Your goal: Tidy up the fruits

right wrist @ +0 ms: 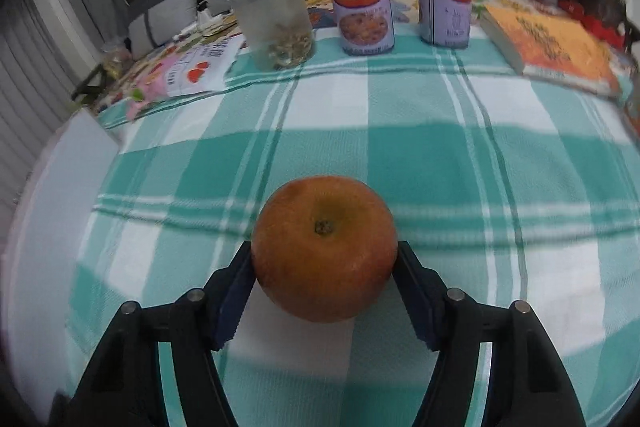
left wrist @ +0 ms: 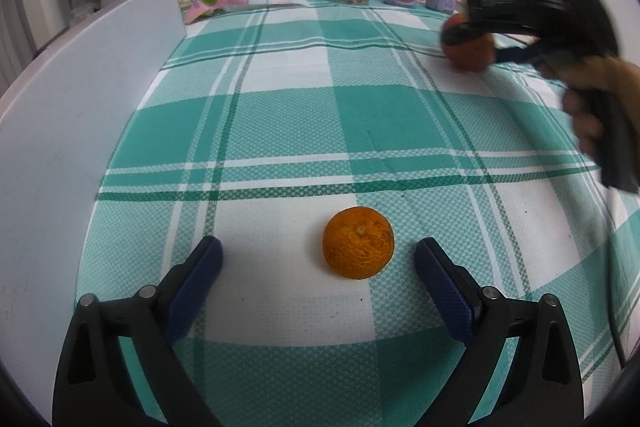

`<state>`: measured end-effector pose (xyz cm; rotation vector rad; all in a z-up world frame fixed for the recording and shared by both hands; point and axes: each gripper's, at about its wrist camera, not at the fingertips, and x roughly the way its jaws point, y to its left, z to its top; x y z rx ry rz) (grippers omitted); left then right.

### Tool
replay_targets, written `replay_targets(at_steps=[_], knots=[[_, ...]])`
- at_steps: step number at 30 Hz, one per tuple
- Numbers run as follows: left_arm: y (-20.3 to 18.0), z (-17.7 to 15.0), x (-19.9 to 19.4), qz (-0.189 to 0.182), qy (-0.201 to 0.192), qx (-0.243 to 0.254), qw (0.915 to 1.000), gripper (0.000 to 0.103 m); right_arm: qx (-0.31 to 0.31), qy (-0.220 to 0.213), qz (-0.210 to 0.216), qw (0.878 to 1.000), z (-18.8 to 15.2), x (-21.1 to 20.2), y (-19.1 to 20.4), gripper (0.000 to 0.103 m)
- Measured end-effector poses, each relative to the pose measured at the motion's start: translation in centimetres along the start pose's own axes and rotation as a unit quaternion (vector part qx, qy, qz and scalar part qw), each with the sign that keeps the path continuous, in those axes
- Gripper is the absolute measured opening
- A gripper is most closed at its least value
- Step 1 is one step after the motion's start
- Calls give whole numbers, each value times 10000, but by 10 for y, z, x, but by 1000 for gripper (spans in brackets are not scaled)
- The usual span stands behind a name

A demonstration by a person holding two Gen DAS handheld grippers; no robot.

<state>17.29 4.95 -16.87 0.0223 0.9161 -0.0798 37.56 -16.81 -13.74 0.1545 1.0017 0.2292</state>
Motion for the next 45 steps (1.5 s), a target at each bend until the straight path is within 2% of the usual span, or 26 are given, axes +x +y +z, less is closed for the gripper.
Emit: replay_targets(at_steps=[4,7,11,14,15,16,17,19,22,45], knots=[[0,0,0,2,-1,1,10000,98,-217,109,488,9985,-43,-44,1,67],[0,0,0,-1,-1,0,10000,98,-458,185,597,9970,-83,-73,8,67],[0,0,0,-1,-3,-1,10000,98,-873,70,138,9961,-151,-103,18,68],[0,0,0,0,-5,-1,10000,98,-990,-35,-242,9948,-186,-106,23,68],[0,0,0,0,-2,0,10000,98,-1039,-191,-350,9938,-193,-108,25,69],[0,0,0,0,-4,-1,10000,98,-1059,-308,-431,9930,-197,-109,26,73],[0,0,0,-1,-5,-1,10000,98,-1009,-351,-509,9930,-200,-109,26,88],[0,0,0,-1,-4,-1,10000,98,-942,-301,-611,9932,-206,-104,26,103],[0,0,0,1,-4,0,10000,98,-1132,-266,-789,9901,-215,-98,27,103],[2,-1,0,-20,-9,-13,10000,98,-1075,-306,-799,9905,-213,-94,25,103]])
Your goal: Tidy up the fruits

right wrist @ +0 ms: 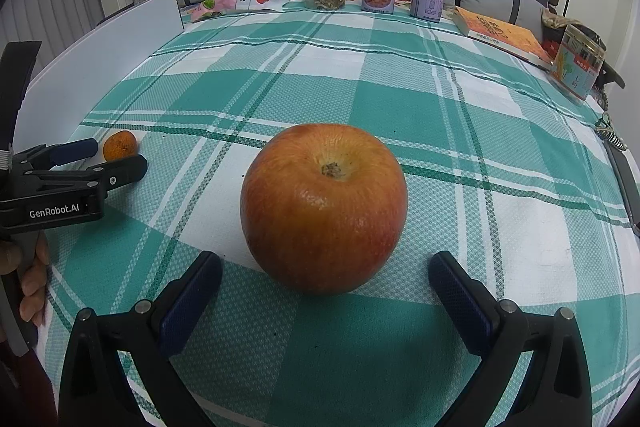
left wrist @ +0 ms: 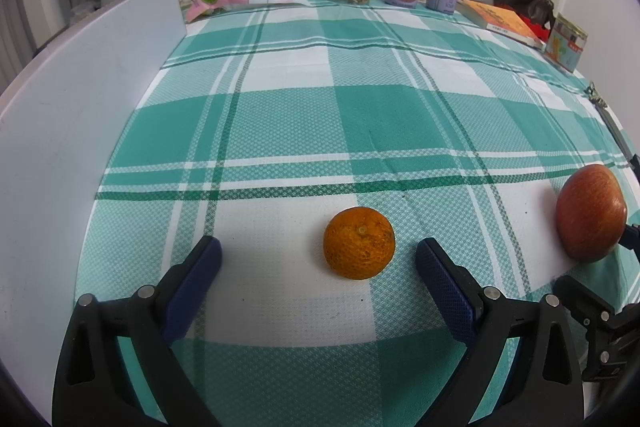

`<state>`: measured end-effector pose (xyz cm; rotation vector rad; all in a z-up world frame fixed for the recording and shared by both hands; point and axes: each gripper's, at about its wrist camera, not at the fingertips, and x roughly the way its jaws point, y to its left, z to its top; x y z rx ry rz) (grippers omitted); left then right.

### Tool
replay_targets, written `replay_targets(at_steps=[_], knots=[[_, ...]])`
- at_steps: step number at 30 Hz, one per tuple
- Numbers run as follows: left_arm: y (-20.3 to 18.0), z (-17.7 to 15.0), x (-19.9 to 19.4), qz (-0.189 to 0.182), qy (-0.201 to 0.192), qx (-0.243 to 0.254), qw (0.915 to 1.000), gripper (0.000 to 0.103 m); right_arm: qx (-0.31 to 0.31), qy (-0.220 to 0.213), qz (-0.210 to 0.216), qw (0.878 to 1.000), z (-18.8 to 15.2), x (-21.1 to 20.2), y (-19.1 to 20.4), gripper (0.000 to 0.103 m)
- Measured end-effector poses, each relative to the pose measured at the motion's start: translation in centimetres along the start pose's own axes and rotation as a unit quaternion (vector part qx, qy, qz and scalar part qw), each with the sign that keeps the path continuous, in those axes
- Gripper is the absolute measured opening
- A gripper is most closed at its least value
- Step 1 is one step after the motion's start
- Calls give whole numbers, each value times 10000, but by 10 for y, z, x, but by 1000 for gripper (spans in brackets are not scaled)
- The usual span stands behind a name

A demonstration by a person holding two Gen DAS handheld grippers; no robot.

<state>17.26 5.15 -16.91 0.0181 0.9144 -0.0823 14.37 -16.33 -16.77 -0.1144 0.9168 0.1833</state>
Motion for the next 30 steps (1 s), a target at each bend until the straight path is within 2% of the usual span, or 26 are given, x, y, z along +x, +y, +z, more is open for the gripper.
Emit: replay_targets(at_steps=[30], knots=[[2,0,0,-45,6,-23,10000,99,1,0,7,10000,0,0,0,103]])
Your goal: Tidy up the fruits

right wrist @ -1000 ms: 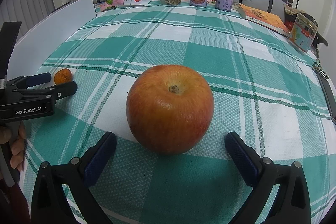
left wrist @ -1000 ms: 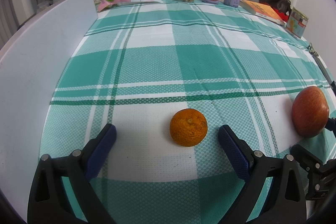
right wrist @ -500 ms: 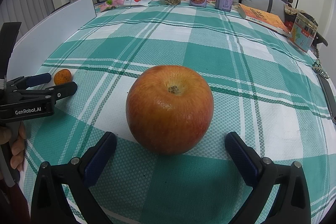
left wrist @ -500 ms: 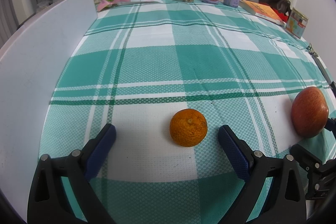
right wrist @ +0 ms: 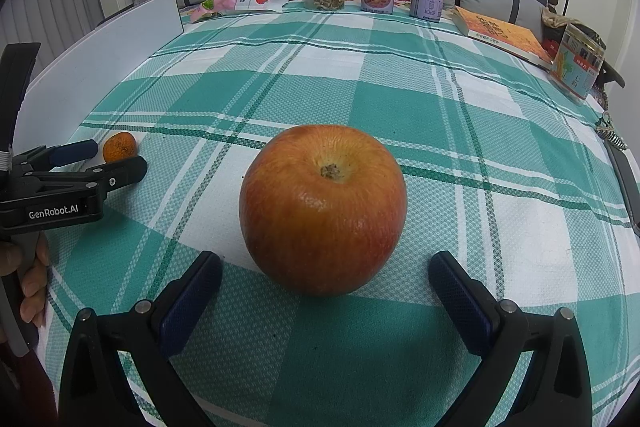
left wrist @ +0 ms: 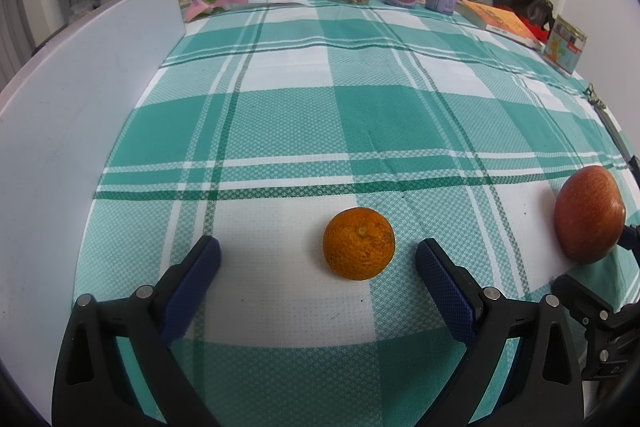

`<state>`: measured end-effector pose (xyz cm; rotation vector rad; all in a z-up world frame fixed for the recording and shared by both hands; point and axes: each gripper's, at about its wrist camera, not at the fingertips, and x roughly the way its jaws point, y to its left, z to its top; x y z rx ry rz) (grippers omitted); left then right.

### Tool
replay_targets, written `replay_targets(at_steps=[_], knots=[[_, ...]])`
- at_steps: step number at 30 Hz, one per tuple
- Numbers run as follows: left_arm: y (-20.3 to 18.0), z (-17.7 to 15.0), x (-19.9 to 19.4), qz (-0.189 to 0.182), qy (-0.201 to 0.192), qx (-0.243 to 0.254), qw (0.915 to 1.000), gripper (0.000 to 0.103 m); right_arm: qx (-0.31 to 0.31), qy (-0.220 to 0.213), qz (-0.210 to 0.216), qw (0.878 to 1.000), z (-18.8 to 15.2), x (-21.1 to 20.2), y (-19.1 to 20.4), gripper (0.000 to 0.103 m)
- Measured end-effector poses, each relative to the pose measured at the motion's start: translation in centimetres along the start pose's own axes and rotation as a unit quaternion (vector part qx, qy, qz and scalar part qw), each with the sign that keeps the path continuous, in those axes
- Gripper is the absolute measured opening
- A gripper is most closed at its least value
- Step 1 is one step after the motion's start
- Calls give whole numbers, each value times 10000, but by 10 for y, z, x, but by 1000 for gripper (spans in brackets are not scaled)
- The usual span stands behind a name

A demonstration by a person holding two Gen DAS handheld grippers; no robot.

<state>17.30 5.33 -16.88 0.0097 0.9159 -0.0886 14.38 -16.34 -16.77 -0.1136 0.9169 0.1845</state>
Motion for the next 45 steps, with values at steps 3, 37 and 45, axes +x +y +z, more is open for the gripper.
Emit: replay_targets(at_steps=[3,37,45], knots=[[11,0,-6,-489,113,-96,9987,99,118,-70,198,9997,0,-3,-5,103],[224,85,-161,-481,-177,-1981,9788,28,-408,318,3403,9389,201,-60,169,68],[333,48,-52,567,1200,-3004,9445,28,-2249,866,2814,9288,253,9,360,68]])
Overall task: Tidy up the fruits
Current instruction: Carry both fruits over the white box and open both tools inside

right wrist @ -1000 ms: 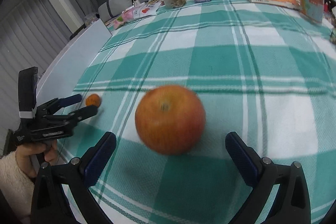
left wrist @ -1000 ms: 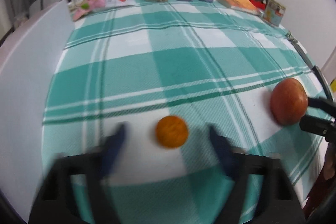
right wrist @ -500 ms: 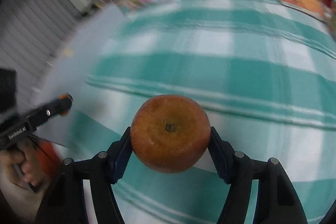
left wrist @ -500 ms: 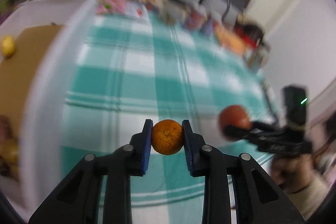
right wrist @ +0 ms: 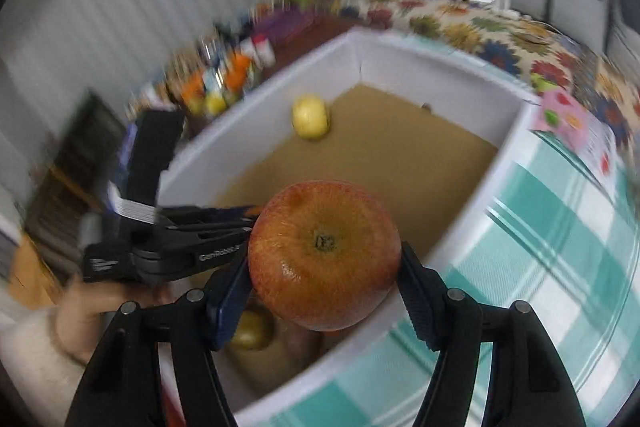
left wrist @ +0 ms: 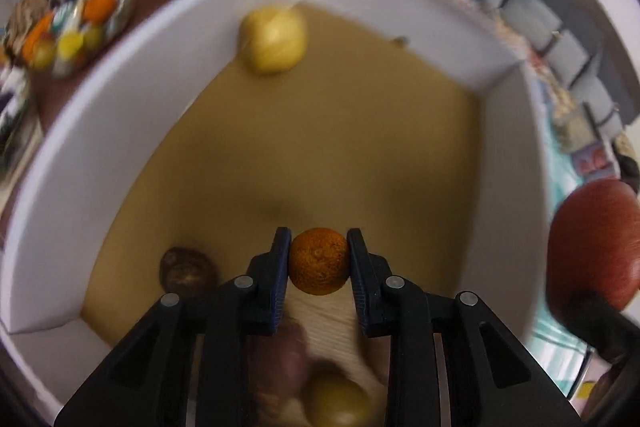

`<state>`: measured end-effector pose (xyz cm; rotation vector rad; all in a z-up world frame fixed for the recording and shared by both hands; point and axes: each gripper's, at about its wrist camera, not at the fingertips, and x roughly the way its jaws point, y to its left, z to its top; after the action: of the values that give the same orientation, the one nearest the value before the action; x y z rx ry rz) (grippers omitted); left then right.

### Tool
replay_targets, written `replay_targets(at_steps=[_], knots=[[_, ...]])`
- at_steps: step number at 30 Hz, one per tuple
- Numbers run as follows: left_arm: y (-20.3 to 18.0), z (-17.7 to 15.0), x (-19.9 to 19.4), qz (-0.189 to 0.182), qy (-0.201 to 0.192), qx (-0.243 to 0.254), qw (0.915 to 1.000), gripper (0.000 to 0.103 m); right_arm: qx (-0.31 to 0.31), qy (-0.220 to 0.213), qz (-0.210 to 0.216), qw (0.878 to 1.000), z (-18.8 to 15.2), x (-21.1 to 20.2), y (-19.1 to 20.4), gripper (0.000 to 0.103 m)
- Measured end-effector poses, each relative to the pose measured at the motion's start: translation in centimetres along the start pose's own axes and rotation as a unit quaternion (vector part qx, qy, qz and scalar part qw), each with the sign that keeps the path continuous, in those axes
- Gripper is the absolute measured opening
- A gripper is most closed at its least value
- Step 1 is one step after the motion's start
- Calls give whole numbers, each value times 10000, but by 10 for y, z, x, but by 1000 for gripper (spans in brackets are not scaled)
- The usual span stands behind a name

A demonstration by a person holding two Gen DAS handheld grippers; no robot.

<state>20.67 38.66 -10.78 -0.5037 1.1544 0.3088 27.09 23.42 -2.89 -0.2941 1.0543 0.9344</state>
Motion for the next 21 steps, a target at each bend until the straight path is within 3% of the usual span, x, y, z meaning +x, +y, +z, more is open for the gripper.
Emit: replay_targets(at_steps=[4,6,8,9,12,13,15,17,21], knots=[[6,1,16,120,275,-66,9995,30,-496,648,-520,9953,6,58,11,68],[7,0,18,250,303,-123,9992,37,-567,919,-693,9917,3,80,6,68],[10,0,16,298,266,-176,9990,57,-597,1083,-875,9885,-1,91,3,69],[10,0,13,339,202,-168,9991,59,-621,1105,-938,9875,-1,93,2,69],[2,-5,-10,470,-195,163,9986,62,-600,848,-980,9897,2,80,3,77],[-3,-10,-25,530,-430,308,9972,67,-555,731,-1005,9907,5,71,2,85],[-14,-19,-53,540,-854,512,9936,78,-433,448,-1083,9922,11,45,-4,90],[-25,-35,-88,600,-1384,745,9857,89,-309,174,-1130,9930,13,14,-7,97],[-45,-57,-137,772,-2104,1036,9690,95,-65,-353,-1198,9922,4,-51,-5,100]])
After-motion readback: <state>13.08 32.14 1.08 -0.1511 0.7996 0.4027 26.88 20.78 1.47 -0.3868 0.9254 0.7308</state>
